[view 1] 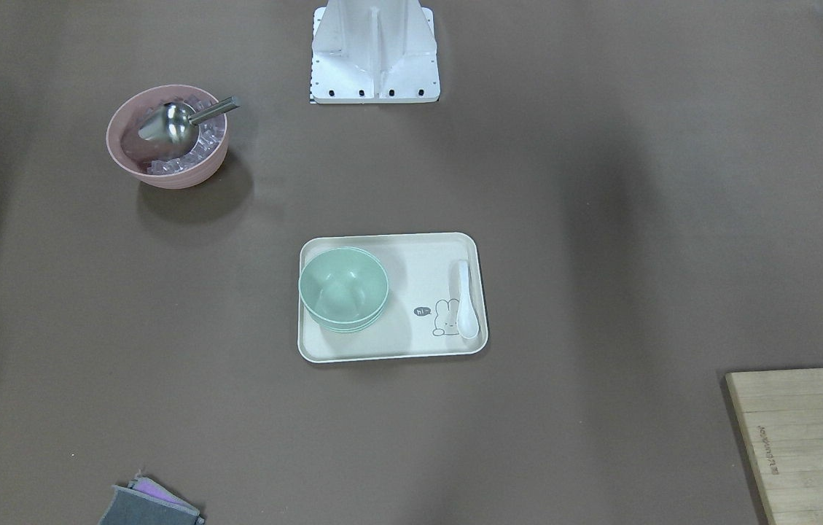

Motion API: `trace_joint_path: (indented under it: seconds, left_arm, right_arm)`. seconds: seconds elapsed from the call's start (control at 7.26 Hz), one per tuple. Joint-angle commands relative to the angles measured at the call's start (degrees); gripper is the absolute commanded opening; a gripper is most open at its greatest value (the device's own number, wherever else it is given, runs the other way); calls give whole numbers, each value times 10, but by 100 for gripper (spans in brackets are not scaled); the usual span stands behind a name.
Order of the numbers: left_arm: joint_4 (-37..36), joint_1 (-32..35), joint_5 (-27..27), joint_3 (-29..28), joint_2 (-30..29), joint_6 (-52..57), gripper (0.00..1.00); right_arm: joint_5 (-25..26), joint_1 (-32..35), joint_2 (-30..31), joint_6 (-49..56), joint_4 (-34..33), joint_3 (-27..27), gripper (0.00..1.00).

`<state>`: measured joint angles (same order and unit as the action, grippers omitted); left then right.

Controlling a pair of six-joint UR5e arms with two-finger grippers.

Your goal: Stack green bowls together

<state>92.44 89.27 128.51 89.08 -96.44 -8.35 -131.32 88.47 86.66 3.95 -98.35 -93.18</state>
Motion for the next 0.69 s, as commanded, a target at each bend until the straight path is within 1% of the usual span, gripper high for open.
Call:
trace_joint_path:
  seconds: [0.0,0.55]
  left_arm:
    - [-2,4,1,-2,2,-1,98]
    - [-2,3,0,-3,-1,-2,98]
  right_arm:
    - [-8,0,0,-2,0,-1,100]
    - [-10,0,-2,-3,0,-10,100]
